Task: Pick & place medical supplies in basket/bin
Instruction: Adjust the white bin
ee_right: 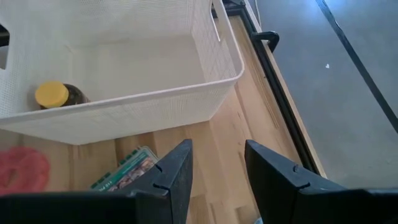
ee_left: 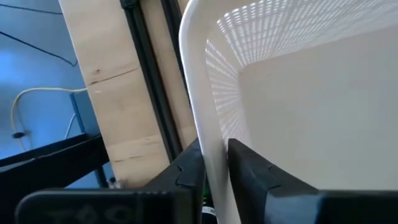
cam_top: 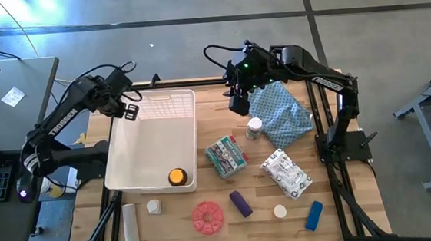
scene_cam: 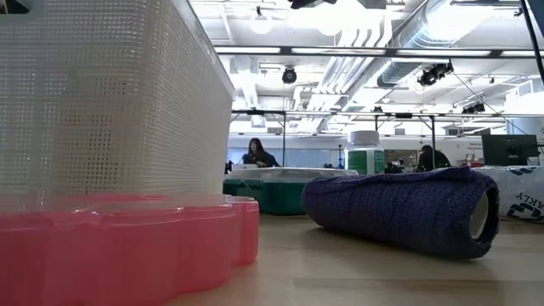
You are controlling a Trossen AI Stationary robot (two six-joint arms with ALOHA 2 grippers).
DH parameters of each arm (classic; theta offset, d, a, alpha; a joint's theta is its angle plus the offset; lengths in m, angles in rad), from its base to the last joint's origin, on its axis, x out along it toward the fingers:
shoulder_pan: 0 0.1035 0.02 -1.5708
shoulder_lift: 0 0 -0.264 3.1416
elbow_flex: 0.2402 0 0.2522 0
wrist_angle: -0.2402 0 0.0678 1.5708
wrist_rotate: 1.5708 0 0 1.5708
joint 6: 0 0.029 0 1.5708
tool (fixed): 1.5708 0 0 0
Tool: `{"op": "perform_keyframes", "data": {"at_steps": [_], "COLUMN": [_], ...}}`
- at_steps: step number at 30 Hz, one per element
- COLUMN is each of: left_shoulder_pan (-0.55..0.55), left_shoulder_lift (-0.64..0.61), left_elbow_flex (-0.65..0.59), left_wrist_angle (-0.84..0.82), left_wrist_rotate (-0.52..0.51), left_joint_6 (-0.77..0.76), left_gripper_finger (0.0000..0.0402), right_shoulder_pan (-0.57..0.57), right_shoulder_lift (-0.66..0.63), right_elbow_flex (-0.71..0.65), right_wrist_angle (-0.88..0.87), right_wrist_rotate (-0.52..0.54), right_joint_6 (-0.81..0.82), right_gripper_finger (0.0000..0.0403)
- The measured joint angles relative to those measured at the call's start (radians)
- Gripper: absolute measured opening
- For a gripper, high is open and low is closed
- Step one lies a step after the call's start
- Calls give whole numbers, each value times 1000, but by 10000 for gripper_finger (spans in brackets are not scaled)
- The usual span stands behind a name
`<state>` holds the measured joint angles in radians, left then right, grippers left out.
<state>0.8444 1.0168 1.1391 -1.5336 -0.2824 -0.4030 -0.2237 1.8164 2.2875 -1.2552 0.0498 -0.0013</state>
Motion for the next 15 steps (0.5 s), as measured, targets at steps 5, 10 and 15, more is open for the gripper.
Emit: {"op": "perform_keyframes", "data": {"at_steps": [5,10,15], "left_shoulder_pan": [0,0,0], "left_shoulder_lift": [2,2,1], "left_elbow_flex": [-1,7,75], "left_wrist_angle": [-15,-35,-44], "left_wrist_rotate": [-3,0,33], "left_joint_6": [9,7,6], "left_gripper_finger": [109,110,110], "right_shoulder_pan": [4,4,4], "right_shoulder_lift": [0,0,0], "right_elbow_flex": [0,0,0], "right_wrist_angle": [0,0,0], "right_wrist_rotate": [-1,-3,-3], "right_joint_6": [19,27,26], "right_gripper_finger": [138,138,138]}}
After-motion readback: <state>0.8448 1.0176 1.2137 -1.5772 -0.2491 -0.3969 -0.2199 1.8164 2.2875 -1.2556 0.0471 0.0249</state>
